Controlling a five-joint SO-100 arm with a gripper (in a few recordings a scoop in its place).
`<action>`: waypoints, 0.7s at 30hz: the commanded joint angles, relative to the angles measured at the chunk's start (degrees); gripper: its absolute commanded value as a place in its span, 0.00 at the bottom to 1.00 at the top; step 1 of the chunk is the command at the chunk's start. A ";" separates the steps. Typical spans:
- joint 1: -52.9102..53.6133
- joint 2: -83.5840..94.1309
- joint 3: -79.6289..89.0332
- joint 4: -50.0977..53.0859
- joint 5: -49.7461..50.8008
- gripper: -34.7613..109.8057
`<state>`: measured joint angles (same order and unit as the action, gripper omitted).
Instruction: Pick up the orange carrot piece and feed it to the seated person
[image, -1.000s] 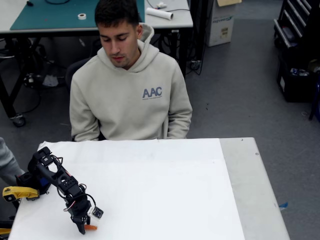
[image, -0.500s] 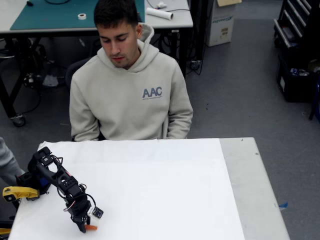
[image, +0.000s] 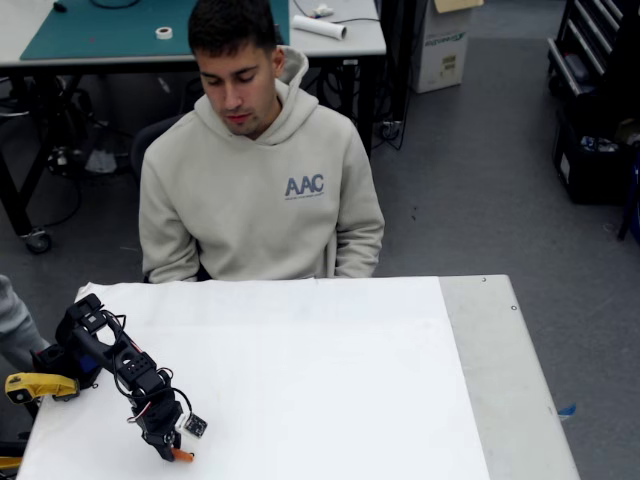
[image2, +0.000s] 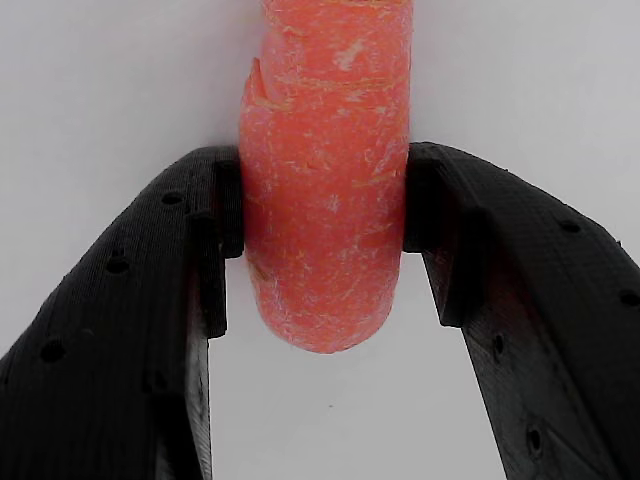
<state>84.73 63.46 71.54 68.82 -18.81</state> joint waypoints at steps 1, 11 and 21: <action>0.62 3.08 -3.87 0.44 -0.53 0.23; 0.18 8.26 -3.96 0.44 -0.53 0.23; -4.83 12.57 -7.38 0.44 -0.62 0.23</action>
<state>80.16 67.59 70.84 68.82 -18.90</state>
